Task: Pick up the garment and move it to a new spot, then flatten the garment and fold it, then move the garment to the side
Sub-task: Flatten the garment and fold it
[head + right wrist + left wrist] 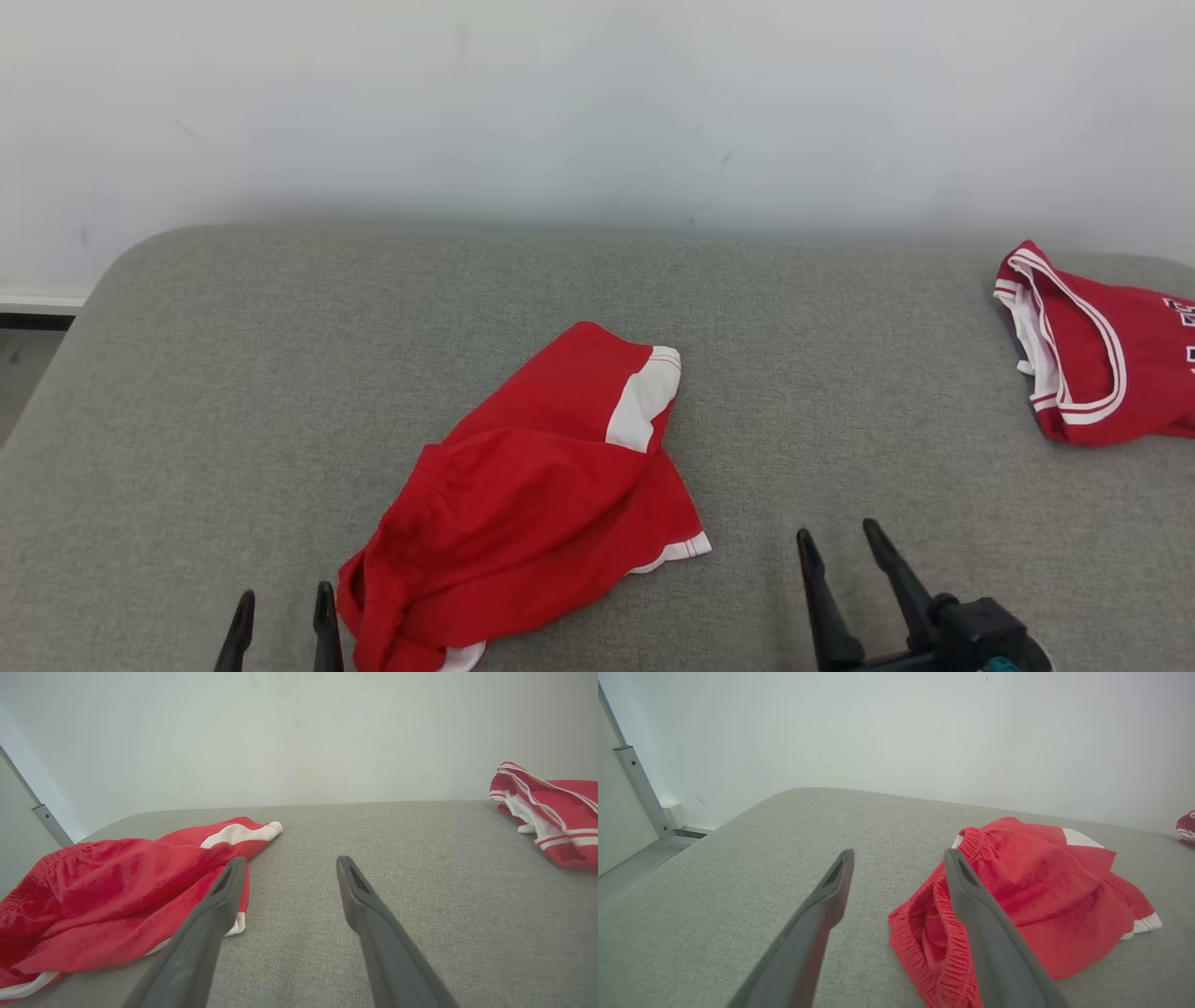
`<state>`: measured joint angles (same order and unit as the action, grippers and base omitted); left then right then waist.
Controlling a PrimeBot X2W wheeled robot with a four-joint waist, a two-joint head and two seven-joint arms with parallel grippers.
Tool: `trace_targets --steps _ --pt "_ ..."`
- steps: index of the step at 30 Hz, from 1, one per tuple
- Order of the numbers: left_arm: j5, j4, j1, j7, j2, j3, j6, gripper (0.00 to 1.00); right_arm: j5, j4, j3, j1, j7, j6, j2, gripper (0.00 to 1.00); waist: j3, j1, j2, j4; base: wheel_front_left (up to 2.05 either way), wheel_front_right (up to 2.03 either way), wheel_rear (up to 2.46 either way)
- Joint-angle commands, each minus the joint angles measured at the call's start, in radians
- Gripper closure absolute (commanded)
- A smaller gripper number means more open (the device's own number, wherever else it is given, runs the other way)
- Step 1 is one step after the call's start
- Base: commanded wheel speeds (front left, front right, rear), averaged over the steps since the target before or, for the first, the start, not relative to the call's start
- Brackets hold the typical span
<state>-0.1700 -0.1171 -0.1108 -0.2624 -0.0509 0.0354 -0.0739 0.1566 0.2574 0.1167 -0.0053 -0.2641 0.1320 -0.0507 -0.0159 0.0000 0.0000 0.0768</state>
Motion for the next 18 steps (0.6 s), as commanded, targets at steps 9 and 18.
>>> trace_targets --steps 9,18 --pt "-0.023 -0.012 -0.012 -0.003 0.001 -0.024 0.011 0.00 -0.032 0.151 0.087 -0.063 0.000 -0.003 0.001 0.00 0.008 0.0000 0.0000 0.045 0.00 0.00 0.00" --pt "-0.029 0.002 0.011 -0.003 0.001 -0.049 0.021 0.00 -0.039 0.431 0.165 -0.257 0.000 -0.003 -0.015 0.00 -0.026 0.0000 0.0000 0.101 0.00 0.00 0.00"
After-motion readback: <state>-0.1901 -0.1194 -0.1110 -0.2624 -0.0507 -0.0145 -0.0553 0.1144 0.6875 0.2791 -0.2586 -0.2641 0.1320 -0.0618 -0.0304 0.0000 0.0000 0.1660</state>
